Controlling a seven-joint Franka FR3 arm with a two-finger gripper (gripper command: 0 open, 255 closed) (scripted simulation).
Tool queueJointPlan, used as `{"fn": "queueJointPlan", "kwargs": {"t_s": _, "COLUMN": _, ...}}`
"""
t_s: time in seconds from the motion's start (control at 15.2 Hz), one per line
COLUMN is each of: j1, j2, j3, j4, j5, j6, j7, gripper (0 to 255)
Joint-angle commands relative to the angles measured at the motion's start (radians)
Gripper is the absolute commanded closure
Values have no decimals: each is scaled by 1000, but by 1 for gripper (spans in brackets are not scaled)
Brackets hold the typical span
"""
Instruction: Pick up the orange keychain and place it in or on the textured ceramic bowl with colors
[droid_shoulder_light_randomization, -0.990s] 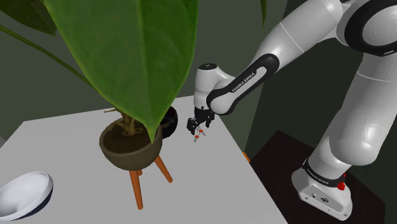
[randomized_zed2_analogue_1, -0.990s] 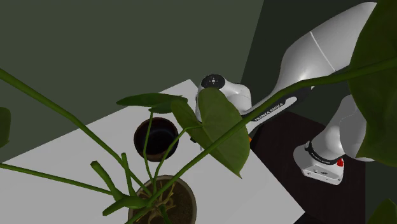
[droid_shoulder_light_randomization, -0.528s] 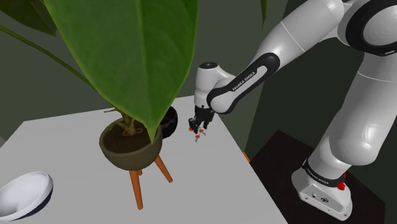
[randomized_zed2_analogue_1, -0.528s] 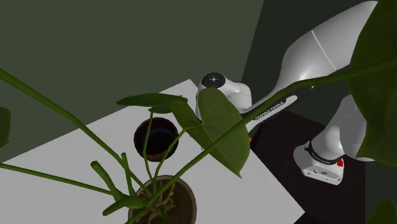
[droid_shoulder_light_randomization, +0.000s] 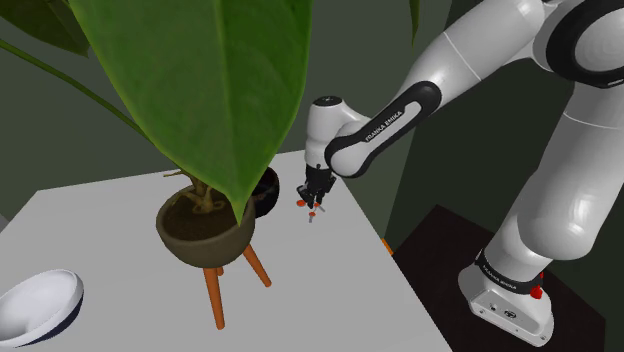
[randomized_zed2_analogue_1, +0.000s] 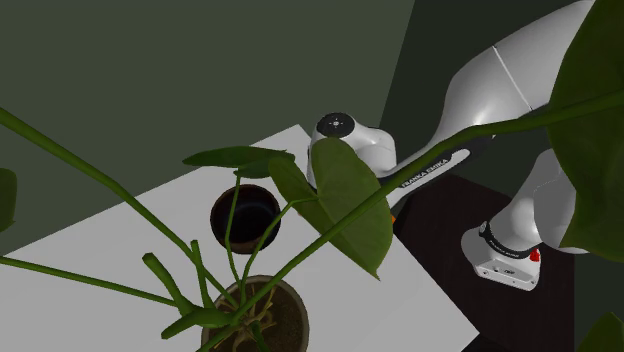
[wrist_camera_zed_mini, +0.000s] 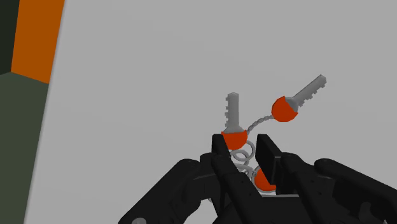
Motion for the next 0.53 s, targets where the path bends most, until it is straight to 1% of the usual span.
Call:
{"fn": "queueJointPlan", "kwargs": {"t_s": 0.0, "j1": 1, "j2": -16, "j3": 5, "j4": 4, "j5": 11, "j6": -23, "j7": -8, "gripper": 255}}
{"fn": "queueJointPlan", "kwargs": {"t_s": 0.46, "j1": -2, "j2": -84, "j3": 9, "j4": 31, "j5": 44, "j6": -115, "j7": -31, "gripper": 255}}
